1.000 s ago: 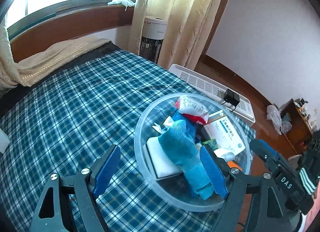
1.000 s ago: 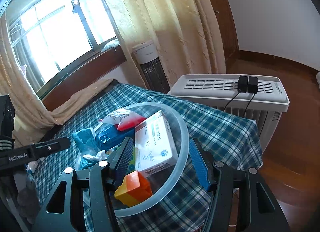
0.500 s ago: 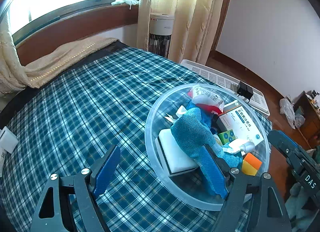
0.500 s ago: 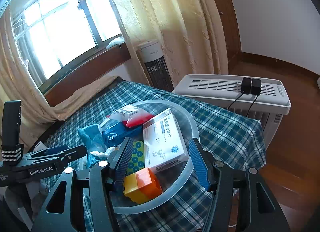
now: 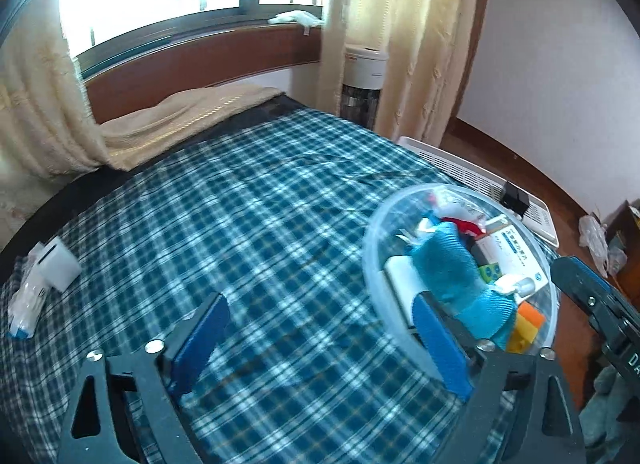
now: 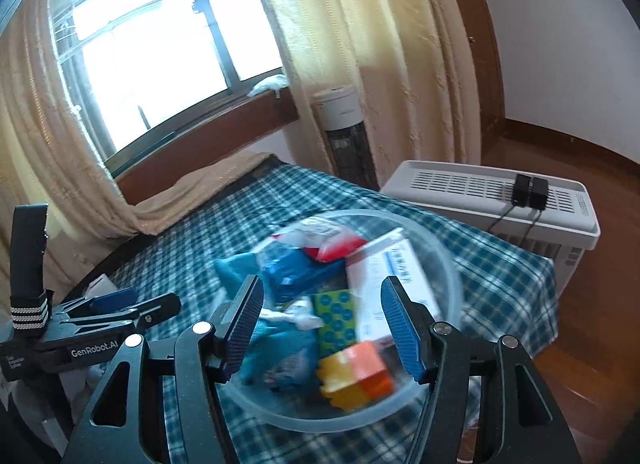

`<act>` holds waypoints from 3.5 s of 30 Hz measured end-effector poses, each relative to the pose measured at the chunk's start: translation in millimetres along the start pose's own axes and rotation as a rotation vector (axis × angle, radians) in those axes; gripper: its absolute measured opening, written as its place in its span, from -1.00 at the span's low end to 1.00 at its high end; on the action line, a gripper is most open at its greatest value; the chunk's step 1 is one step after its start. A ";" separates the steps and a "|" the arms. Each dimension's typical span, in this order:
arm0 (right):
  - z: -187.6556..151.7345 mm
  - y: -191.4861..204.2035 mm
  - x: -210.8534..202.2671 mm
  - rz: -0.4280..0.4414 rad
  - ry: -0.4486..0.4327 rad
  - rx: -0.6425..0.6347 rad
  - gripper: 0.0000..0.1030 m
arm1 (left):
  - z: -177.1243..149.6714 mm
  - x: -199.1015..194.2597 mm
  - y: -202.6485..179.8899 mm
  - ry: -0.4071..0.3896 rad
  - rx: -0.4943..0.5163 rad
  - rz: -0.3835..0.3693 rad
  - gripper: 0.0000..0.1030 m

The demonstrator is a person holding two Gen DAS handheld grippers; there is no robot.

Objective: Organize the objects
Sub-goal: 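Move both open grippers back to the white items on the bed, then grasp the white foam block with the right gripper and lift, then grasp the white printed pouch with the left gripper while the right holds the foam block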

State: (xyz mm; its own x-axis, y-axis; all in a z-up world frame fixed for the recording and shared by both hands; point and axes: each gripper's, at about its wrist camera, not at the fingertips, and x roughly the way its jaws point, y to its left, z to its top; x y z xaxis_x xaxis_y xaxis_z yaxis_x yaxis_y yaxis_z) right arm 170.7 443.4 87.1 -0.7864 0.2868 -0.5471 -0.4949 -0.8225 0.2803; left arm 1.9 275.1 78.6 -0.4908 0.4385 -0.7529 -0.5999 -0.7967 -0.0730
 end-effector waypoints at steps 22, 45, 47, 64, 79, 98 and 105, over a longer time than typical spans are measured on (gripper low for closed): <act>-16.0 132.0 26.7 0.196 0.112 -0.194 0.23 | -25.3 -44.6 144.1 -0.029 -0.212 0.196 0.94; -29.6 297.3 119.8 0.389 0.278 -0.413 0.35 | -39.8 -85.4 287.7 -0.121 -0.373 0.498 0.99; -32.4 313.4 129.7 0.401 0.290 -0.431 0.35 | -40.1 -87.2 294.2 -0.120 -0.378 0.511 0.99; -50.7 399.3 193.7 0.389 0.324 -0.542 0.35 | -50.7 -86.5 343.3 -0.077 -0.506 0.523 0.99; -56.0 390.9 219.6 0.435 0.343 -0.513 -0.12 | -58.7 -56.6 345.1 -0.020 -0.501 0.494 0.99; -49.1 305.3 130.1 0.454 0.280 -0.411 -0.12 | -56.3 -29.4 317.0 -0.020 -0.371 0.485 0.99; -57.4 283.4 114.8 0.493 0.298 -0.364 -0.12 | -45.2 -15.6 309.9 0.018 -0.314 0.515 0.99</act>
State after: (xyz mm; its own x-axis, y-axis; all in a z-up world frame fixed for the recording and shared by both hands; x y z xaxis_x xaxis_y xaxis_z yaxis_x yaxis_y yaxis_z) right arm -38.6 215.0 58.4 -0.7270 -0.2688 -0.6318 0.0922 -0.9500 0.2982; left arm -147.8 2.6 38.1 -0.6561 -0.0416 -0.7535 -0.0708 -0.9907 0.1163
